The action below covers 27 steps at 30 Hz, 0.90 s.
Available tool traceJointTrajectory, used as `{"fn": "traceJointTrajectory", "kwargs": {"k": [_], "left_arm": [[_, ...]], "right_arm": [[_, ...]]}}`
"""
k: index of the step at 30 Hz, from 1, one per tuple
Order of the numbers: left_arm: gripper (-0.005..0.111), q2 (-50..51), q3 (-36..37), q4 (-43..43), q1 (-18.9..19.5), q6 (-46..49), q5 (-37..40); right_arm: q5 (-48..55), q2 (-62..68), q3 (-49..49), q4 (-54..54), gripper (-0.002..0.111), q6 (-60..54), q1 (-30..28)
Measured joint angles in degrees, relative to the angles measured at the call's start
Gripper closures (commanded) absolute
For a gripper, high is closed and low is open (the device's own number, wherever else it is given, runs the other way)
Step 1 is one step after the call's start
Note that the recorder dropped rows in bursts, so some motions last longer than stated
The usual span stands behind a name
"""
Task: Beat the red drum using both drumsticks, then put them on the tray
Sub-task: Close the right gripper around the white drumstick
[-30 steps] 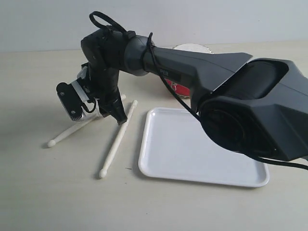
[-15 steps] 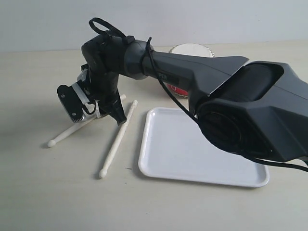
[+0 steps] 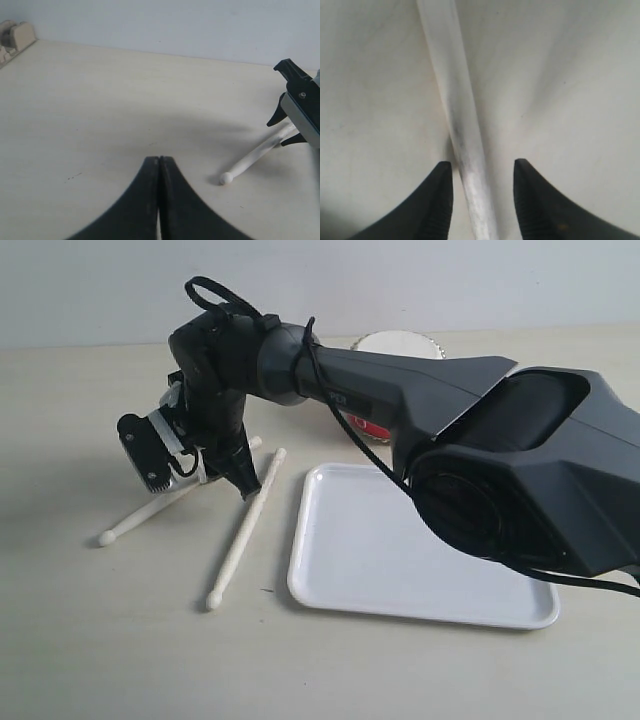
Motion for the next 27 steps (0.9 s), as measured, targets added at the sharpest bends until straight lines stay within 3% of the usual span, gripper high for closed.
{"fn": "traceJointTrajectory", "kwargs": {"k": [27], "left_arm": [[0.107,0.00,0.00,0.00,0.00,0.00,0.00]], "right_arm": [[1.74,0.00,0.00,0.00,0.070,0.10,0.00]]}}
